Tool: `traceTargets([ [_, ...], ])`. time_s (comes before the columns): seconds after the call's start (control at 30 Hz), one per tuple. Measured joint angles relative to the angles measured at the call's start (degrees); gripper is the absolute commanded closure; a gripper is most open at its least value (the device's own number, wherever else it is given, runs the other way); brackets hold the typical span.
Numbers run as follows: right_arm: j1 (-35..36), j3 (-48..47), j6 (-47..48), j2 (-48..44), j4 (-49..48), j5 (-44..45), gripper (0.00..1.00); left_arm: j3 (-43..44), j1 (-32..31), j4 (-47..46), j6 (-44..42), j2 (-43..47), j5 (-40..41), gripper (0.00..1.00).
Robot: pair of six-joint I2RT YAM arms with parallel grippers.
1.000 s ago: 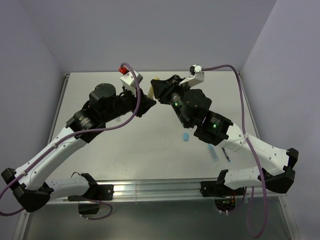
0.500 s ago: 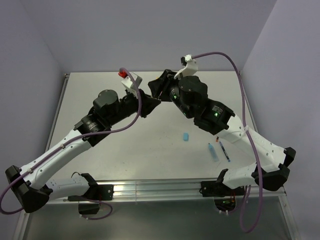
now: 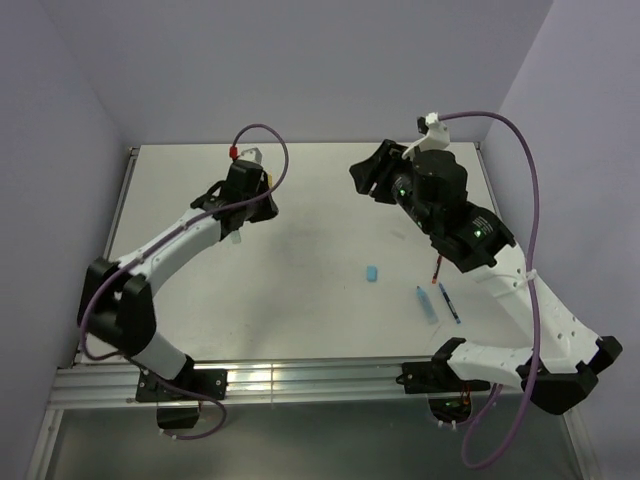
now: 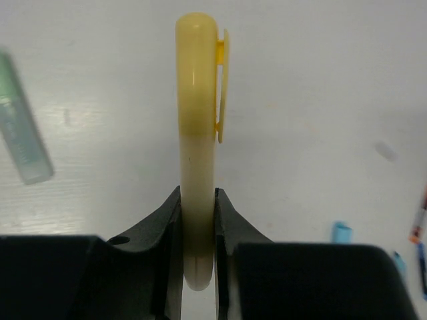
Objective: Insert the pens into the pen caps
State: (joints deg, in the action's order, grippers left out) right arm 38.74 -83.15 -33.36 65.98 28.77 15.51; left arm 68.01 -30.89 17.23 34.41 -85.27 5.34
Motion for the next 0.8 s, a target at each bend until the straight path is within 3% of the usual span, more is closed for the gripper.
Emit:
traceTargets([
  [0.1,-0.6,3.6,0.0,-2.7,-0.2,-1.1,0.4,3.7,3.5,4.7,1.2,-8.9,3.0,0.95],
  [0.33,-1.3,11.3,0.0,-4.7,0.0,-3.3,0.4,11.8,4.3,11.4,1.4,-22.1,8.2,0.92],
  [0.63,-1.5,15.4,-0.1,-7.0,-0.1,-4.9,0.41,16.3,7.4,14.1,1.2,-29.7,11.9,0.86],
  [0.8,-1.6,16.7,-0.2,-7.8,-0.3,-5.4,0.41,16.3,8.7,14.8,0.8,-31.7,12.9,0.76],
])
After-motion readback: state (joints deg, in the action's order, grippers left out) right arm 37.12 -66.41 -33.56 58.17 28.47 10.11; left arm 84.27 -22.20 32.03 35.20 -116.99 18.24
